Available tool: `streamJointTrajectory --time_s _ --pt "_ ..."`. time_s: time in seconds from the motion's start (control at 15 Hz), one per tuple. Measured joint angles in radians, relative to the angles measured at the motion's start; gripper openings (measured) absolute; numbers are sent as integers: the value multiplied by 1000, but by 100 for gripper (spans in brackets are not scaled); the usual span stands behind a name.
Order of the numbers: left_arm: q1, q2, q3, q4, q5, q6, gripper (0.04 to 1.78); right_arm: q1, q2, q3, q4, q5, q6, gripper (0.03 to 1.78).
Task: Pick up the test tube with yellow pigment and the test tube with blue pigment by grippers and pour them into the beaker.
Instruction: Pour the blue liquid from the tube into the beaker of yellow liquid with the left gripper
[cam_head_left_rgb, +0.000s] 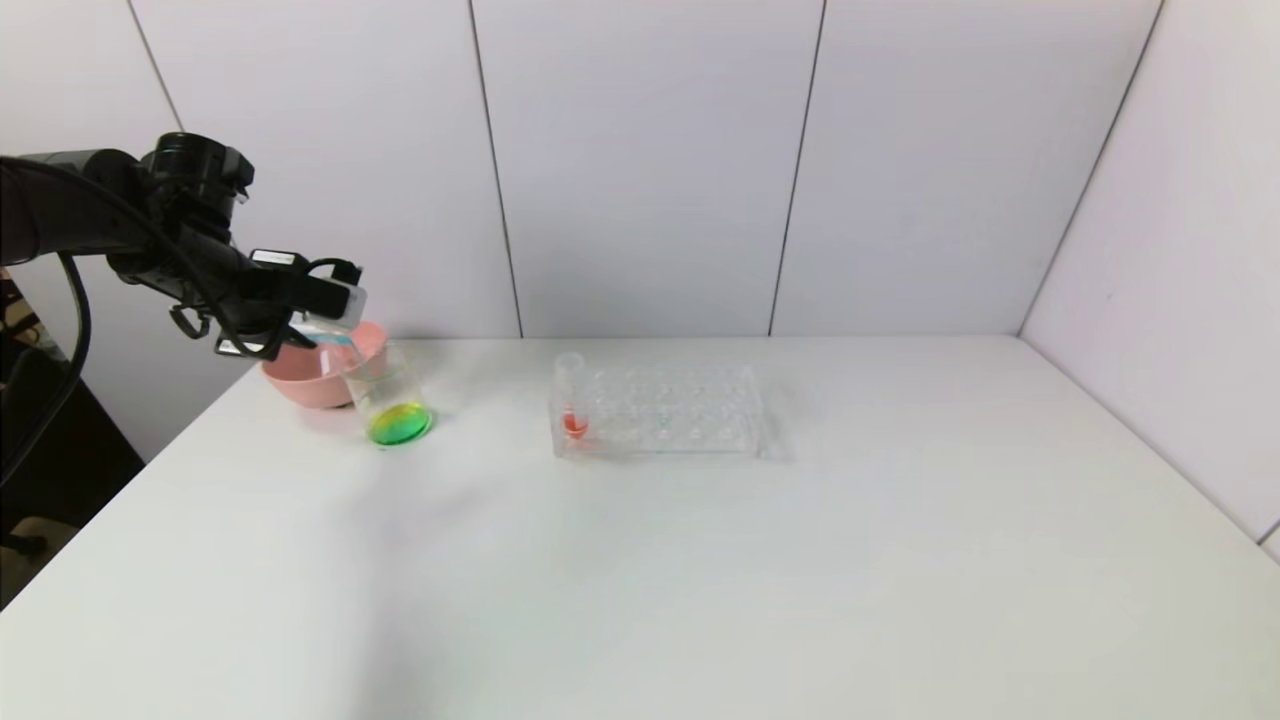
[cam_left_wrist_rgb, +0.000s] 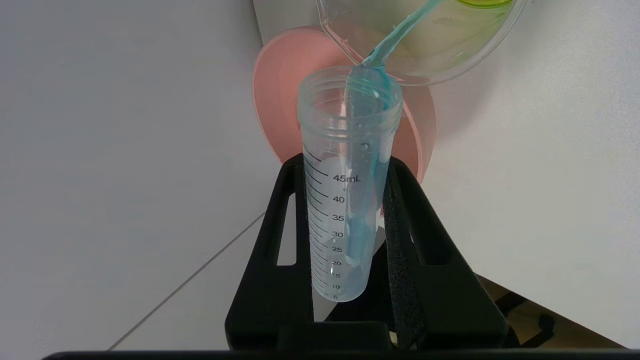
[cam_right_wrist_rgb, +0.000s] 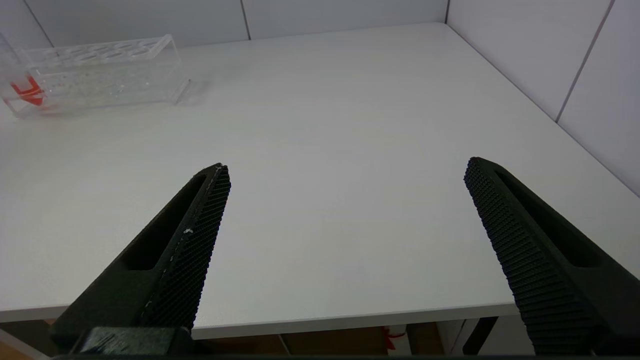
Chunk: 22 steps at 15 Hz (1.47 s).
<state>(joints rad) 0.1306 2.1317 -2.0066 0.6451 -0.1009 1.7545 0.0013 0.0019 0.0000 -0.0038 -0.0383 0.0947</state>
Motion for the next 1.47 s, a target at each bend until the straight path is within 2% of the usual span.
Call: streamJointTrajectory --time_s 0.33,1.47 --pt "-20 -4 0 -3 51 31 44 0 0 0 0 0 0 171" --pt "-24 -12 0 -8 55 69 44 0 0 0 0 0 1 171"
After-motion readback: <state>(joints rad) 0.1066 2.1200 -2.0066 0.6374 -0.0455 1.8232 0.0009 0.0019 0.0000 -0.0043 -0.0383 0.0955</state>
